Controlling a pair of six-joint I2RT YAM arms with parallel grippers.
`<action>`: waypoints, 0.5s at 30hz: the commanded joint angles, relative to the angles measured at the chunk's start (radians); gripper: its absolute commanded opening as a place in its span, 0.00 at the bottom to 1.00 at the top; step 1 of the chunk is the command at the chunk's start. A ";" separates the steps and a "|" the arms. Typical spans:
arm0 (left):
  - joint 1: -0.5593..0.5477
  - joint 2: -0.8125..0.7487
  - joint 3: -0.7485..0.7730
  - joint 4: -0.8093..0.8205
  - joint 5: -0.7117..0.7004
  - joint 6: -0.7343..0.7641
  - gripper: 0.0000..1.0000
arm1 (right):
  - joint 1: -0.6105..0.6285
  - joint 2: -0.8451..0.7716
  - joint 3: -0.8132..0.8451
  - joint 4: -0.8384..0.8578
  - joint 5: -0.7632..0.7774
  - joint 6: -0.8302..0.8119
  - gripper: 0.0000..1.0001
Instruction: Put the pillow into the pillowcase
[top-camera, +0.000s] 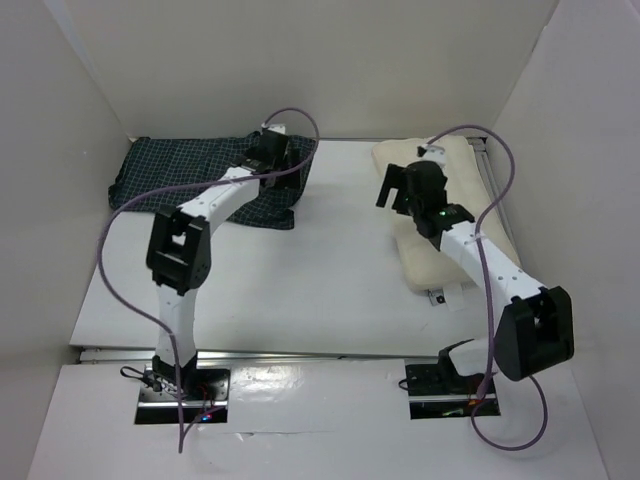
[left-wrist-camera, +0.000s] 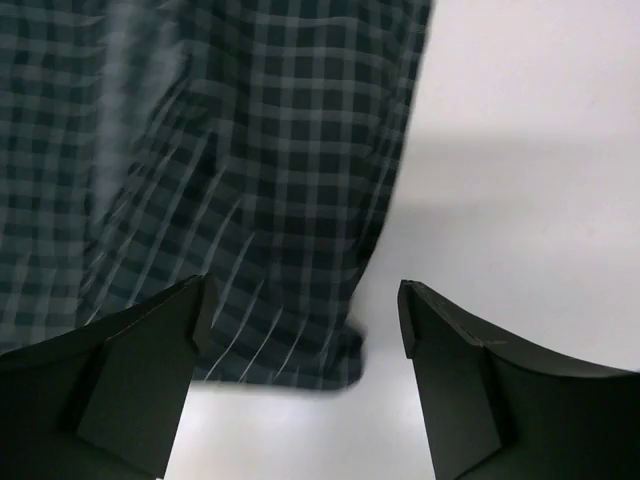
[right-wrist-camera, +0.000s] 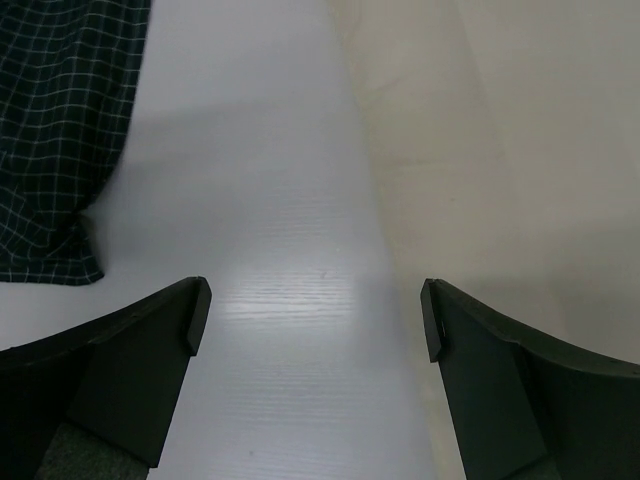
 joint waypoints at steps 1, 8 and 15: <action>-0.008 0.187 0.187 -0.018 0.115 0.069 0.90 | -0.139 0.029 0.097 0.005 -0.155 -0.031 1.00; -0.019 0.381 0.375 -0.078 0.115 0.040 0.86 | -0.320 0.132 0.171 -0.020 -0.112 -0.031 1.00; -0.074 0.450 0.375 -0.142 0.039 0.001 0.41 | -0.435 0.184 0.207 0.005 -0.164 -0.072 1.00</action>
